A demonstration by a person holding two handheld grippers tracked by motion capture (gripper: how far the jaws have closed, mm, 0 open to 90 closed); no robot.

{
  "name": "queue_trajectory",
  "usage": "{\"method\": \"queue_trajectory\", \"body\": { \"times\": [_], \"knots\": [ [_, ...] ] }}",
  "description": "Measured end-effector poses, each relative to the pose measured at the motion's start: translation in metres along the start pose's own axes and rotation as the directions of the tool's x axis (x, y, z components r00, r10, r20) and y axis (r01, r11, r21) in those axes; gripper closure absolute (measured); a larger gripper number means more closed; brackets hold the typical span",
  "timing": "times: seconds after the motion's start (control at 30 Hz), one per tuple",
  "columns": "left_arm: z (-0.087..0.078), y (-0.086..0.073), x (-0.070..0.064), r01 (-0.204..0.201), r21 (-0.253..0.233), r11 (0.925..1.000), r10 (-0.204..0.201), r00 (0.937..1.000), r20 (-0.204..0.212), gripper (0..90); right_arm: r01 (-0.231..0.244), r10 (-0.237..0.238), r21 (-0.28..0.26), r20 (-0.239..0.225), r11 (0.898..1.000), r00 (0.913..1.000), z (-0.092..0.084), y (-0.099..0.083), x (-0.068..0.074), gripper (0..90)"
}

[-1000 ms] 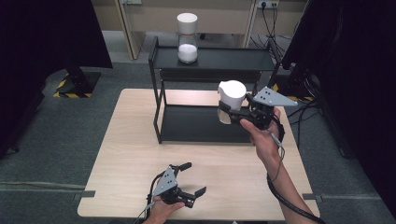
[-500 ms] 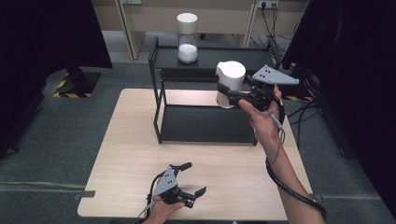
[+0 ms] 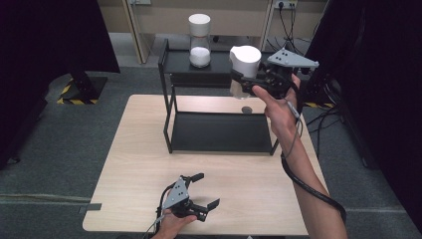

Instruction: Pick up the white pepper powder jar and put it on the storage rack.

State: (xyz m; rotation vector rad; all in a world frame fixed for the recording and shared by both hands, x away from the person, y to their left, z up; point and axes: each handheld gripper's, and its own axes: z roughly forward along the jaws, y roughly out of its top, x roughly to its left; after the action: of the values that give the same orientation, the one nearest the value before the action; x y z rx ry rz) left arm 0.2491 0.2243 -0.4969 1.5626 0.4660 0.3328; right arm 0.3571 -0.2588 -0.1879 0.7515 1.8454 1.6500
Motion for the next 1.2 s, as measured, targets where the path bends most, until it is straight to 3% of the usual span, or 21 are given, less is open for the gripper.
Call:
{"method": "queue_trajectory", "body": {
  "times": [0.33,0.77,1.2],
  "knots": [
    [-0.001,0.0,0.001,0.005,-0.002,1.0,-0.005,1.0,0.001,0.3,-0.014,0.014,0.0,0.035,1.0,0.9993,0.019,0.018,-0.006,31.0],
    [-0.001,0.0,0.0,0.004,-0.003,1.0,-0.004,1.0,0.008,0.3,-0.035,0.035,0.0,0.119,0.999,0.9923,0.047,0.035,-0.014,31.0],
    [-0.002,0.002,-0.001,-0.014,-0.013,0.9998,0.014,0.9998,0.014,0.3,-0.053,0.049,0.021,0.182,0.998,0.9822,0.074,0.036,-0.019,31.0]
  ]
}}
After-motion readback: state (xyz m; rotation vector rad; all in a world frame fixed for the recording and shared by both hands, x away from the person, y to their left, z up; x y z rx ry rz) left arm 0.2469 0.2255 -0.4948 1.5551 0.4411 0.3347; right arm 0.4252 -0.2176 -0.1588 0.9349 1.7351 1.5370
